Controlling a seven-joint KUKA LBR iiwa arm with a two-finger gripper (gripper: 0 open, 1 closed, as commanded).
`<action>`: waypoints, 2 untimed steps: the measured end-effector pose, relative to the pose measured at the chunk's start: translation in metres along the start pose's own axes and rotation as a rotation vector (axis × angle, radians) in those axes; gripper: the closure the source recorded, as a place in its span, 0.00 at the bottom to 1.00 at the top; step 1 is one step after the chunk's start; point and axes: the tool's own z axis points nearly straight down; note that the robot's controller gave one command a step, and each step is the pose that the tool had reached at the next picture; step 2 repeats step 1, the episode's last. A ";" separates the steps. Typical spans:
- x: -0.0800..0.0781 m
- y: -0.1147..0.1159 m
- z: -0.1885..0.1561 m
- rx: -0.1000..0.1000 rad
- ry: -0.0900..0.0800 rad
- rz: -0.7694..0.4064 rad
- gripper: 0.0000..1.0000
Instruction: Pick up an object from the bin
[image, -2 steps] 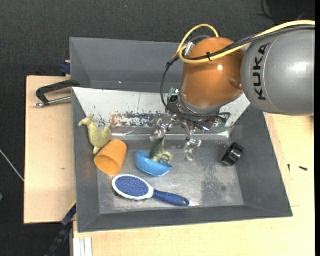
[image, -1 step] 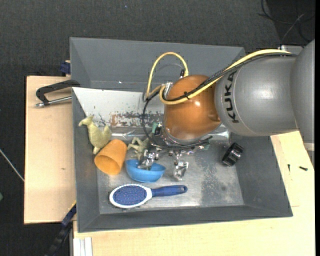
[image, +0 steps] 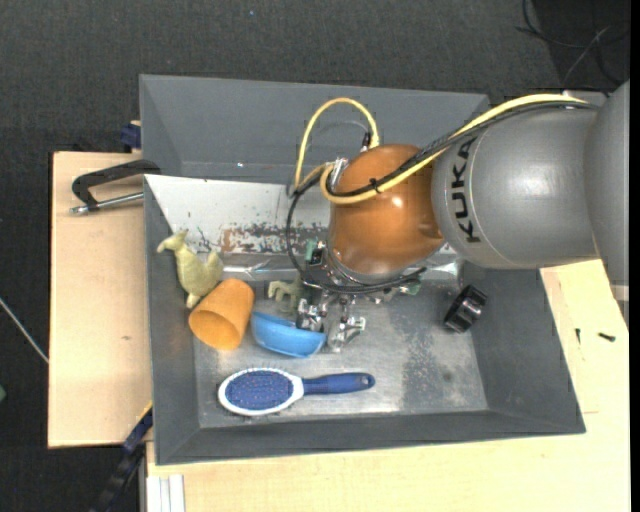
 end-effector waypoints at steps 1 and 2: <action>-0.003 0.002 -0.119 0.004 -0.003 0.005 1.00; -0.003 0.002 -0.119 0.004 -0.003 0.005 1.00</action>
Offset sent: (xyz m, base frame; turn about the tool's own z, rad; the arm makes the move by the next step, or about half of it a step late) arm -0.0045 0.0008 0.1133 0.0017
